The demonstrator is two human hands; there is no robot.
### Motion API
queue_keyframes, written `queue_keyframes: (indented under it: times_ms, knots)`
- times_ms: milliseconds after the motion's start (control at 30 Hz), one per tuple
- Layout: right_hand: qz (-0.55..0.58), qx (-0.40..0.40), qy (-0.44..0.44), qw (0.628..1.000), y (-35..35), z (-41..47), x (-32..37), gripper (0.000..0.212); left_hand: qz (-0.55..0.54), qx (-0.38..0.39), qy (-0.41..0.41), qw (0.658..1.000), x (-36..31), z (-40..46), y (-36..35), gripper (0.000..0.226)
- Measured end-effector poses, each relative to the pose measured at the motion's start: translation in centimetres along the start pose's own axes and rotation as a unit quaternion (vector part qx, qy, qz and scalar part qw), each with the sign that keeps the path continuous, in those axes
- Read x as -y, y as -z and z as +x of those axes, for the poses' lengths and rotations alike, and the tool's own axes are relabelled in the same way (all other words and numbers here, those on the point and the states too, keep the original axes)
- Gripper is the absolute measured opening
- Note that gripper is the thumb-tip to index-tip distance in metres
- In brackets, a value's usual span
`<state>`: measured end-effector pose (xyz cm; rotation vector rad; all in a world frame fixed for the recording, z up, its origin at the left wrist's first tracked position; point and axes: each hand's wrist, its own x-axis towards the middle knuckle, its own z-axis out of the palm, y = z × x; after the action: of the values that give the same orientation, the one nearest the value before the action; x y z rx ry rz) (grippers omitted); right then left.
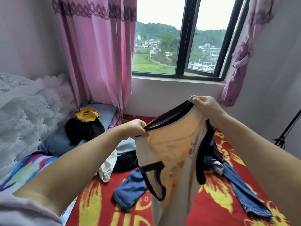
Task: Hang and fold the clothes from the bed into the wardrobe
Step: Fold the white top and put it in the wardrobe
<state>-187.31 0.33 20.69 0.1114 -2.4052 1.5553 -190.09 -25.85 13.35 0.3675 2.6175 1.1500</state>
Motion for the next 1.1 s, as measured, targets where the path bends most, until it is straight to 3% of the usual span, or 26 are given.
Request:
queue_keyframes:
  times_ms: [133,200,300,467,567,633,733,833,900,967,1033,1100]
  knots:
    - [-0.027,0.026,0.009,0.999,3.0,-0.7,-1.6,0.028,-0.114,0.047,-0.056,0.991,1.5,-0.7,2.0,0.009]
    - [-0.059,0.073,-0.007,0.996,3.9,-1.2,-2.2,0.025,-0.180,0.067,-0.070,0.979,1.7,-0.7,2.8,0.024]
    - [-0.096,0.092,-0.043,0.990,5.2,-1.6,-2.9,0.025,-0.208,0.032,-0.088,0.974,1.2,-0.5,3.1,0.020]
    - [-0.218,-0.024,0.014,0.976,6.1,-1.1,-4.2,0.024,-0.091,-0.118,-0.123,0.981,-0.4,0.4,1.8,0.028]
    - [-0.211,-0.091,0.048,0.972,5.0,-1.3,-4.4,0.019,-0.156,-0.150,-0.105,0.971,-3.3,0.3,0.6,0.022]
    - [-0.184,-0.102,0.075,0.975,3.2,-1.7,-3.7,0.017,-0.220,-0.108,-0.072,0.967,-5.6,0.1,-0.4,0.020]
    - [-0.153,-0.066,0.117,0.979,-0.4,-2.3,-1.8,0.018,-0.272,-0.065,-0.050,0.959,-9.1,0.0,-2.4,0.024]
    - [-0.123,-0.028,0.128,0.984,-3.4,-3.1,-0.1,0.022,-0.363,-0.049,-0.020,0.930,-11.4,-0.1,-3.3,0.029]
    - [-0.110,-0.006,0.103,0.989,-4.2,-3.3,0.6,0.029,-0.431,-0.024,-0.003,0.902,-11.8,-0.3,-2.8,0.030]
    - [-0.068,0.068,0.059,0.994,-4.3,-3.3,0.9,0.043,-0.464,0.020,-0.005,0.885,-11.6,-0.8,-2.2,0.029]
    - [0.008,0.139,0.054,0.989,-4.4,-3.7,0.9,0.049,-0.448,0.033,-0.025,0.893,-11.4,-1.4,-1.6,0.026]
    - [0.040,0.155,0.078,0.984,-4.1,-3.9,0.5,0.048,-0.353,-0.020,-0.072,0.933,-11.3,-1.7,-1.3,0.019]
